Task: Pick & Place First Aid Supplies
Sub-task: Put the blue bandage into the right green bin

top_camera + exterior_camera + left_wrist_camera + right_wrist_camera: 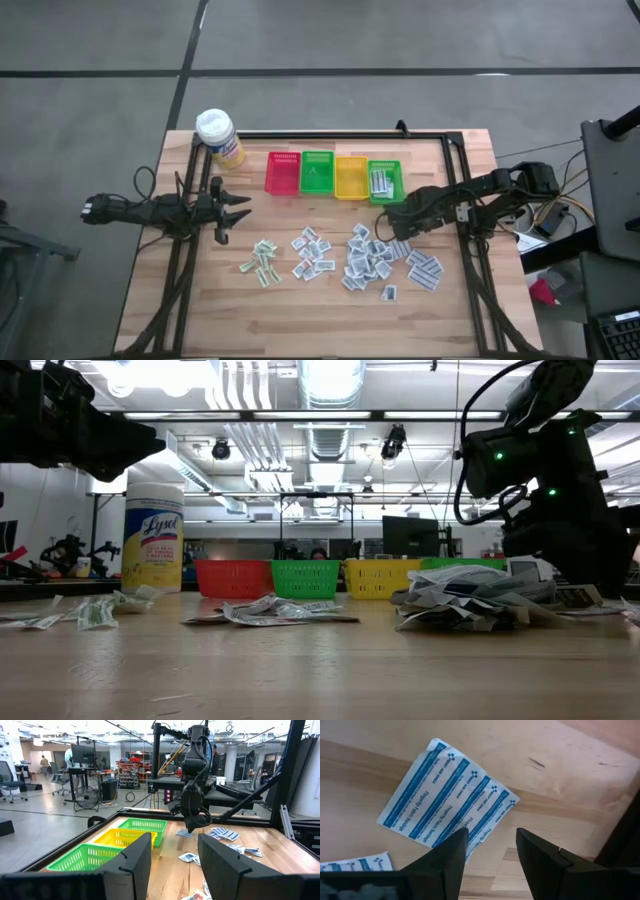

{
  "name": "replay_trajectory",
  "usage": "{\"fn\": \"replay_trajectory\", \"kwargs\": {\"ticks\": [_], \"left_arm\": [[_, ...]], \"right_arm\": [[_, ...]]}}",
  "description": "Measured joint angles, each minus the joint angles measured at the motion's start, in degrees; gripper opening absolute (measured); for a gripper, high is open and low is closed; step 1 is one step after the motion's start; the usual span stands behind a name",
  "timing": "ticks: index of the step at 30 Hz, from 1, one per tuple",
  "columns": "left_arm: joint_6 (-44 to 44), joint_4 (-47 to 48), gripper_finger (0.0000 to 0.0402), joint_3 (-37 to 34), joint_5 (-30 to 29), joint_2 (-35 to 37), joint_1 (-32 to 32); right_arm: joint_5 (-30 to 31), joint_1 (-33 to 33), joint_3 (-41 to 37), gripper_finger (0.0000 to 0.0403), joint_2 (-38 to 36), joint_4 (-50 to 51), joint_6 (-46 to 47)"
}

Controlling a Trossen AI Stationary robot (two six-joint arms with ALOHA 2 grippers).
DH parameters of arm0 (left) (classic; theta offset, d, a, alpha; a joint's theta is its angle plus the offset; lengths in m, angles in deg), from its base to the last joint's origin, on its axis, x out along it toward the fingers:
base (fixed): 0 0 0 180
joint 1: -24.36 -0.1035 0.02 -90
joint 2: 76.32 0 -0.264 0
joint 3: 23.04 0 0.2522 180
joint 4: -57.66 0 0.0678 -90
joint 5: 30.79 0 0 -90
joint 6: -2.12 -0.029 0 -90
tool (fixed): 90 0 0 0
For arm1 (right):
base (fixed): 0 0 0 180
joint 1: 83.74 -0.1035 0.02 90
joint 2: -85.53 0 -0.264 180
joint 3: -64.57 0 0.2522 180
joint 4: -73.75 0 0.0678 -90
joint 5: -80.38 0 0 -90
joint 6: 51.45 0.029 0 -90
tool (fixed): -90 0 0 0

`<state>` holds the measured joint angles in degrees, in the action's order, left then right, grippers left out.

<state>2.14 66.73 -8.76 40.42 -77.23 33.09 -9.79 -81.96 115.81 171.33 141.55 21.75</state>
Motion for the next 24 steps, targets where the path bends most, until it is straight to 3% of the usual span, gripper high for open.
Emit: {"fn": "replay_trajectory", "kwargs": {"ticks": [24], "left_arm": [[0.0, -0.5, 0.0158, 0.0, 0.0, 0.0, 0.0]], "right_arm": [[-1.7, 0.0, -1.6, 0.0087, -0.1, -4.3, 1.4]]}}
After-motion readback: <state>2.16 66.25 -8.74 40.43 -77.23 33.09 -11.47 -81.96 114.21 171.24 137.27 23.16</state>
